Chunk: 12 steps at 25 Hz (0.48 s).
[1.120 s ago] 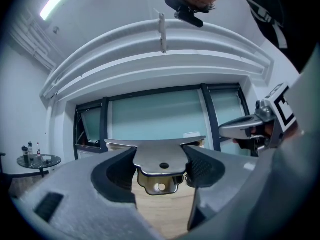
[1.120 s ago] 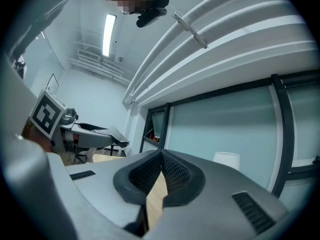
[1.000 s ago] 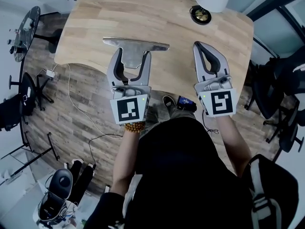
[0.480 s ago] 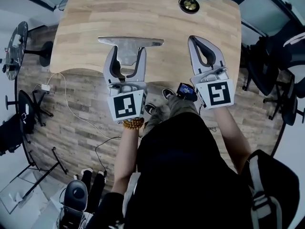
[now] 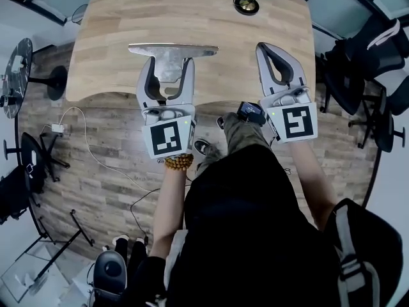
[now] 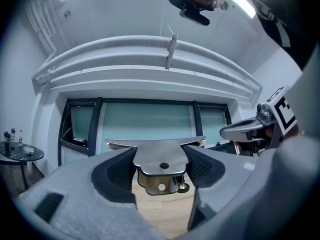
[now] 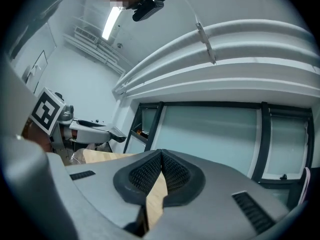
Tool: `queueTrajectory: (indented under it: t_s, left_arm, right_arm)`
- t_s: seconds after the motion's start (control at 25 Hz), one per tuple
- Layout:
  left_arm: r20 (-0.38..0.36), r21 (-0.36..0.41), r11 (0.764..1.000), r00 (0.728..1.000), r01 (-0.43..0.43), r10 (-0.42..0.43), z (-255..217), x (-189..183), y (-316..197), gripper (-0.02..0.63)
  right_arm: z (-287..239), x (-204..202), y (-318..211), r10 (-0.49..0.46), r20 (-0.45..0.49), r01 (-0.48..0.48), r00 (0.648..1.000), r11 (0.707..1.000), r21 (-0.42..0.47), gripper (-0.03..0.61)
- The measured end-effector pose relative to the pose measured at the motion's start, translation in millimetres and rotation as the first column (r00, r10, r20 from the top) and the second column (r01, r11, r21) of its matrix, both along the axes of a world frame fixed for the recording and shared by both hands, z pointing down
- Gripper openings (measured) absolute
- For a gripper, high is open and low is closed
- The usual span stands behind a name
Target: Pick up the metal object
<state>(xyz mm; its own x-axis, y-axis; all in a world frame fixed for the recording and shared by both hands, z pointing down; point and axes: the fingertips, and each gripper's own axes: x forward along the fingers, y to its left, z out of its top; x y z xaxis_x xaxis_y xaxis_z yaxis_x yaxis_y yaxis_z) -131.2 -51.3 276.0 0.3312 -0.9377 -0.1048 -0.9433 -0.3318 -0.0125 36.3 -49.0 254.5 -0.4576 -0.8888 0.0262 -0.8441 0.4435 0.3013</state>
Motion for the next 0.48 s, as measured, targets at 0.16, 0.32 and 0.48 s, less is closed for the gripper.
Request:
queueTrajectory:
  t_s: [0.16, 0.32, 0.48]
  left_arm:
    - [0.007, 0.014, 1.0, 1.0, -0.015, 0.015, -8.6, -9.0, 8.2, 0.303]
    - [0.002, -0.001, 0.999, 0.999, -0.033, 0.033, -4.1, -12.2, 15.3, 0.303]
    - [-0.004, -0.024, 0.999, 0.999, -0.048, 0.048, 4.1, -12.2, 21.0, 0.304]
  right_arm:
    - [-10.8, -13.8, 11.2, -0.005, -0.016, 0.006, 1.0, 0.999, 0.032, 0.002]
    - [-6.4, -16.4, 19.3, 0.012, -0.006, -0.012, 1.0, 1.0, 0.014, 0.002]
    - [-0.3, -9.3, 26.0, 0.055, 0.001, -0.055, 0.999, 0.998, -0.019, 0.002]
